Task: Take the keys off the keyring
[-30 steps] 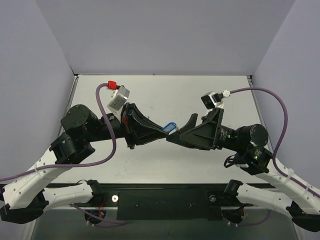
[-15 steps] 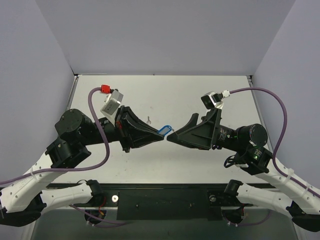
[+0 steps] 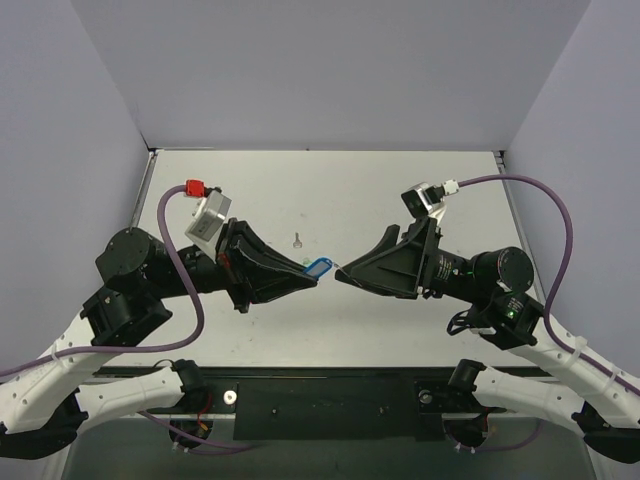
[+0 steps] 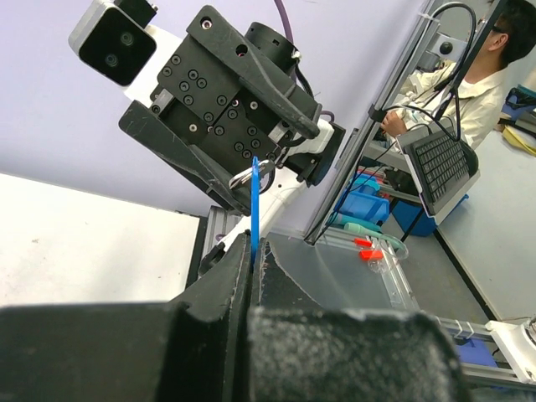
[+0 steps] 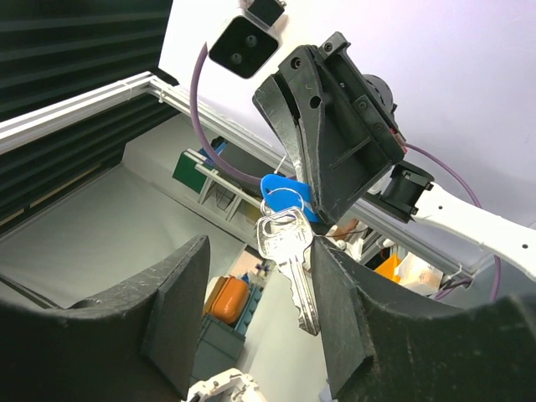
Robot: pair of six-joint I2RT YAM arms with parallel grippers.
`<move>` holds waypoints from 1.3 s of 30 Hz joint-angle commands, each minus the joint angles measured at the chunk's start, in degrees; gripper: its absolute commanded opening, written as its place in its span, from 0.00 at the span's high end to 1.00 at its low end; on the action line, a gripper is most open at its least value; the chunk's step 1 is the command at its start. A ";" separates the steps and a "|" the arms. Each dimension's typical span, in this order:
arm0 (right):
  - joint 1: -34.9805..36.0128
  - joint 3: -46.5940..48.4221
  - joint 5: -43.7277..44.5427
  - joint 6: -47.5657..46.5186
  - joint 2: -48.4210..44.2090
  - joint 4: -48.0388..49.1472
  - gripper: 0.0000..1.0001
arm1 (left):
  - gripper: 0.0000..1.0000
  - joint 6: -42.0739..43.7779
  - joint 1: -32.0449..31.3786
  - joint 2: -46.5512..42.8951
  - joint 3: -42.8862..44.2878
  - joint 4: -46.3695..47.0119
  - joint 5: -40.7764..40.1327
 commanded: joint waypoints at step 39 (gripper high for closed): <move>0.92 0.82 1.28 -0.58 1.71 3.01 0.70 | 1.00 2.14 0.37 -1.59 -2.63 3.97 -7.15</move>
